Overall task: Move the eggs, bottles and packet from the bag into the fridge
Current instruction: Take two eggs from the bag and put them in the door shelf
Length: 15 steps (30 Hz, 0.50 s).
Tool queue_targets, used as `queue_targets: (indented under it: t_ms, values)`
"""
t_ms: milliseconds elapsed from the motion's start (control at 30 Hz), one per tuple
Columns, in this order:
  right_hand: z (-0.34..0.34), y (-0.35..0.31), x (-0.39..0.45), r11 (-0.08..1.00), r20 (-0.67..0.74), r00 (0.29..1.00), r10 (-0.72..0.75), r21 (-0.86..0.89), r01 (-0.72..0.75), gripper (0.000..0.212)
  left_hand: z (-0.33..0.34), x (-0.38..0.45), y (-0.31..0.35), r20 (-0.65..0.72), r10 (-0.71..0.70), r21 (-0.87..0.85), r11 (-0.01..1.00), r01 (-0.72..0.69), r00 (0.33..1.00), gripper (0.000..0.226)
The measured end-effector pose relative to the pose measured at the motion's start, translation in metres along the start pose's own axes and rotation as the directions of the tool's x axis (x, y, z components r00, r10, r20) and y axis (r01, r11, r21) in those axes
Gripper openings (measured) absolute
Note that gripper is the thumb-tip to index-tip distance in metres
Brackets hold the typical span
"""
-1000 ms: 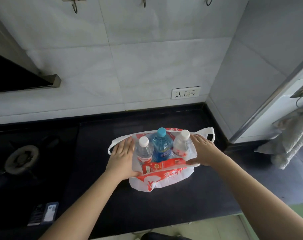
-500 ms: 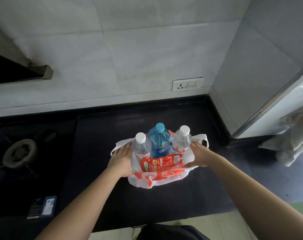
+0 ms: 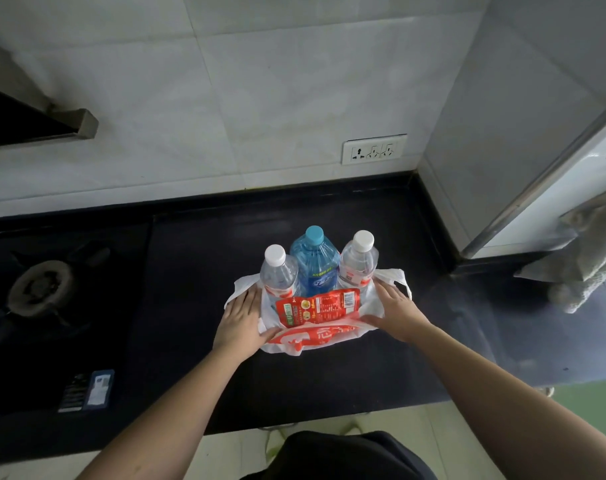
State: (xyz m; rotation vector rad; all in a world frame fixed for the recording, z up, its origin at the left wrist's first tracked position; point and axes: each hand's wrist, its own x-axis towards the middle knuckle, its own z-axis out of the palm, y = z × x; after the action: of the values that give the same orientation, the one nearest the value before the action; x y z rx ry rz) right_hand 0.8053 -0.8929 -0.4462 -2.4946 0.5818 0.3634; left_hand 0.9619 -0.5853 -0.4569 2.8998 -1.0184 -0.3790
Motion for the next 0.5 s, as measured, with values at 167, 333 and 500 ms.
queue_targets:
  t_ms: [167, 333, 500]
  values:
    - [0.019, 0.013, -0.037, 0.998, -0.180, 0.982, -0.060, -0.033, 0.055, 0.064, 0.005, -0.027, -0.007, -0.077, 0.030, -0.018, 0.999, -0.032, 0.997, 0.087]
    - [0.031, -0.004, -0.077, 0.979, -0.500, 0.843, -0.198, -0.067, 0.191, 0.032, -0.010, -0.060, 0.010, -0.376, 0.026, -0.146, 0.985, -0.087, 0.926, 0.055]
    - [0.018, -0.059, -0.065, 0.885, -0.480, 0.746, -0.461, -0.185, 0.428, 0.029, -0.028, -0.053, 0.050, -0.449, 0.248, -0.125, 0.934, -0.335, 0.859, 0.051]
